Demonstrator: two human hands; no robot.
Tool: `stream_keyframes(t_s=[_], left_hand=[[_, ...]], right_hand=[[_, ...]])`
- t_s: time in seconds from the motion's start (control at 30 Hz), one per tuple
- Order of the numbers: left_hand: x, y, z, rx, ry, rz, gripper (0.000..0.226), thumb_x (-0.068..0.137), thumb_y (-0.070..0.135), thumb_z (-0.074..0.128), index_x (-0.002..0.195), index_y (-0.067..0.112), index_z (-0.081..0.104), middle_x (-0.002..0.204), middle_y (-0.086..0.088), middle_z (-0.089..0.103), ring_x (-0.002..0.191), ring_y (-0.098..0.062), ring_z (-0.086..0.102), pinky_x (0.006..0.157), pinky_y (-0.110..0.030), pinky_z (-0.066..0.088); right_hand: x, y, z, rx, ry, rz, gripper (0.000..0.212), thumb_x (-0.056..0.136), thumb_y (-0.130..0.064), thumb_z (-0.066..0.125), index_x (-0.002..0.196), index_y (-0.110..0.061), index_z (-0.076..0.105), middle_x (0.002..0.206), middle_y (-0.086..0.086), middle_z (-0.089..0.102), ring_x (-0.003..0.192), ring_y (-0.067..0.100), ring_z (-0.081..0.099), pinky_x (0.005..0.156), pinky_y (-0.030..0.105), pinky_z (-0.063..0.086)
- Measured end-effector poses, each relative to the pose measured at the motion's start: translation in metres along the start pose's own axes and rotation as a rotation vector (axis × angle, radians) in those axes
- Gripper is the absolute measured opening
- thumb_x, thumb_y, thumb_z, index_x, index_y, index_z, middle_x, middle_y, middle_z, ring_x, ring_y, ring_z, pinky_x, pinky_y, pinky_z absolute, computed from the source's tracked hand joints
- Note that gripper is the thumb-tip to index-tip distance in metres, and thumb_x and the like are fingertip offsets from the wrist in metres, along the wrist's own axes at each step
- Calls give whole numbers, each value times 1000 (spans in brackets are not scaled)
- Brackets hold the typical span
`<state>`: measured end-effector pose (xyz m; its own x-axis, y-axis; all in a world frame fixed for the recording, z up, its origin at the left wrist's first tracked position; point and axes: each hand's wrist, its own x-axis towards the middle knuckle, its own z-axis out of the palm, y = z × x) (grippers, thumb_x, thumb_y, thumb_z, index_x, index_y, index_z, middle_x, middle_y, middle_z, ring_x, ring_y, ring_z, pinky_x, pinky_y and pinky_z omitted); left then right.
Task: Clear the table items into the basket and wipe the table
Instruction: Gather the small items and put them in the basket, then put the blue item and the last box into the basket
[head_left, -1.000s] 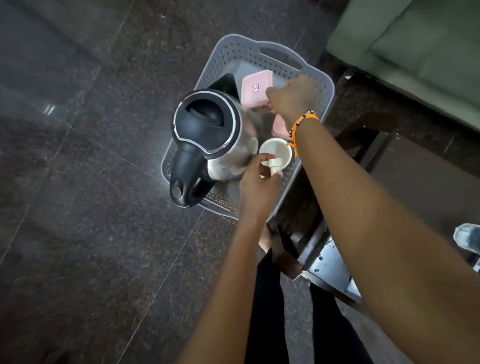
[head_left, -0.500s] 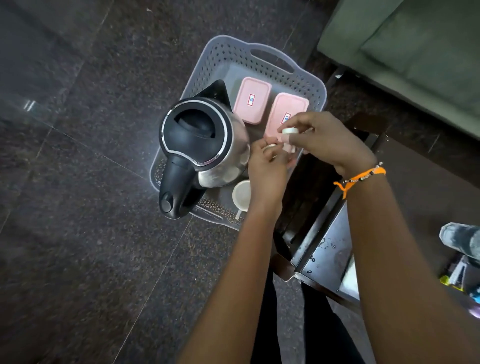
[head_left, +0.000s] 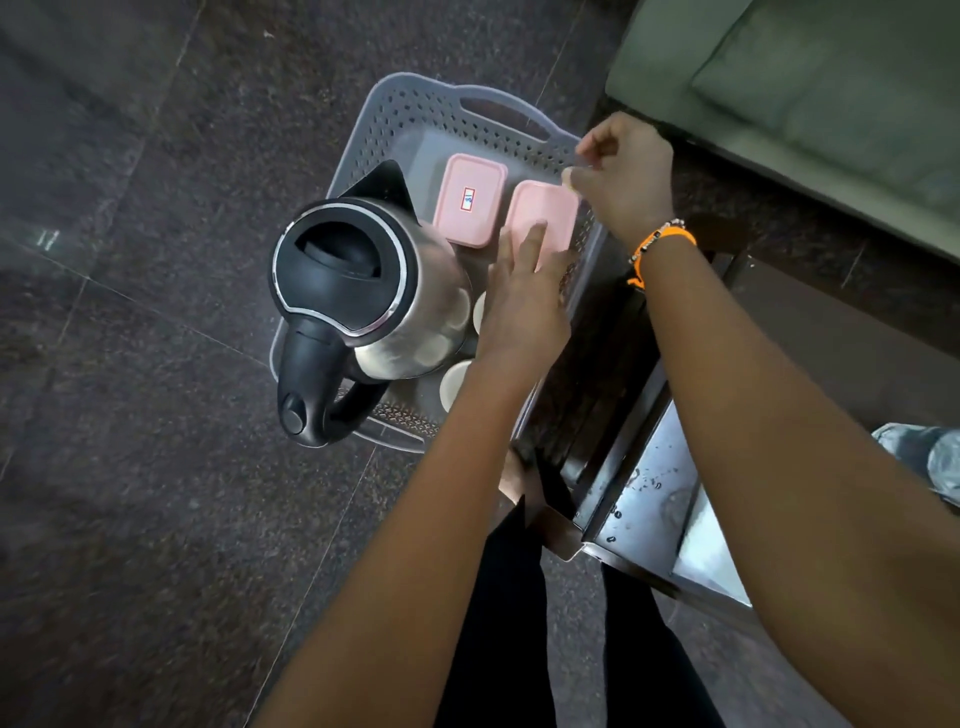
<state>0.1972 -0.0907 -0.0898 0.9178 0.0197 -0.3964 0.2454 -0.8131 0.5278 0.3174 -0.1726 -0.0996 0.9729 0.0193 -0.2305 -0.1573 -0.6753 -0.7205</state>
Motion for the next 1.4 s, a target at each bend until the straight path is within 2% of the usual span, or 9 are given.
stream_keyframes(t_s=[0.2,0.27,0.37,0.47,0.6,0.77,1.0,1.2,1.4], left_hand=[[-12,5,4,-29,71,19,39,86,-1,44,121,10,56,155,-12,24,145,-35,10,119,-40,14],[-20,16,7,-107,141,46,37,83,-5,43,116,5,59,145,-17,39,140,-35,25,116,-40,23],[-36,42,20,-228,166,117,36,75,-11,43,101,2,64,115,-18,57,114,-33,52,101,-40,39],[-59,70,50,-251,56,123,35,75,-12,43,96,6,65,106,-13,60,101,-28,55,93,-31,41],[-97,107,102,-271,-121,100,30,83,-8,44,98,7,65,107,-10,60,101,-25,55,89,-24,40],[-133,155,168,-223,-288,116,30,82,-9,44,96,5,67,107,-12,63,103,-25,59,90,-21,39],[-161,217,253,-176,-451,110,26,87,0,45,99,10,65,110,-8,62,101,-17,57,76,-8,31],[-167,261,313,-80,-532,101,22,88,3,48,98,9,66,108,-11,63,98,-22,60,83,-17,38],[-167,295,356,-28,-560,98,28,87,2,44,103,8,66,107,-11,64,100,-24,60,88,-20,39]], right_hand=[[-34,27,-20,126,75,42,15,76,-2,57,86,-5,68,87,3,69,64,2,57,77,17,47],[-58,44,-33,193,75,84,15,78,0,56,85,-8,67,84,1,67,64,-2,55,76,18,48],[-102,74,-54,257,67,154,13,80,0,57,86,-6,67,84,5,66,73,10,60,78,23,49],[-150,109,-78,311,71,263,12,81,2,57,87,-2,67,87,13,70,80,17,62,80,27,49],[-210,161,-114,334,98,403,13,82,6,56,89,0,65,85,10,65,69,9,57,72,17,45],[-272,237,-160,308,126,555,11,82,1,59,91,2,66,95,17,70,82,18,60,77,26,47],[-331,334,-222,259,169,681,18,83,2,55,95,-1,67,97,14,70,80,19,60,64,8,41],[-355,405,-263,62,301,751,25,83,1,53,106,-2,64,117,22,55,100,40,59,95,34,42],[-353,455,-275,-4,234,822,32,84,3,45,113,-5,57,131,23,36,106,35,53,90,39,44]])
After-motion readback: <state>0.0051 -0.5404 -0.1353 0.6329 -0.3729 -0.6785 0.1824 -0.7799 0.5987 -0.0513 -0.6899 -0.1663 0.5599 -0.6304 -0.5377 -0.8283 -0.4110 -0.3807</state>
